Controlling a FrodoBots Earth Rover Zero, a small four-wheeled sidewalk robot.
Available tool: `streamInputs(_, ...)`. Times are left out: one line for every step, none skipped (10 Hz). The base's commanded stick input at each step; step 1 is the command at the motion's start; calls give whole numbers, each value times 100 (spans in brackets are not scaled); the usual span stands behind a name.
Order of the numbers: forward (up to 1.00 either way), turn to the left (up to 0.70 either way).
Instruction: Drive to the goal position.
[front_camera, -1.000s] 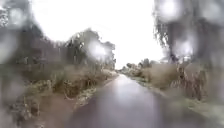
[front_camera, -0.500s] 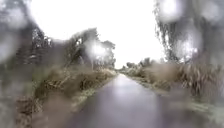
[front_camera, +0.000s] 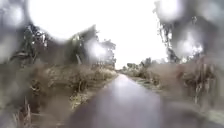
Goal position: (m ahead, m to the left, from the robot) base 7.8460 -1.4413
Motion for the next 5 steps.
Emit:
streamInputs(85, 0)
streamInputs(85, 0)
streamInputs(85, 0)
streamInputs(85, 0)
streamInputs(85, 0)
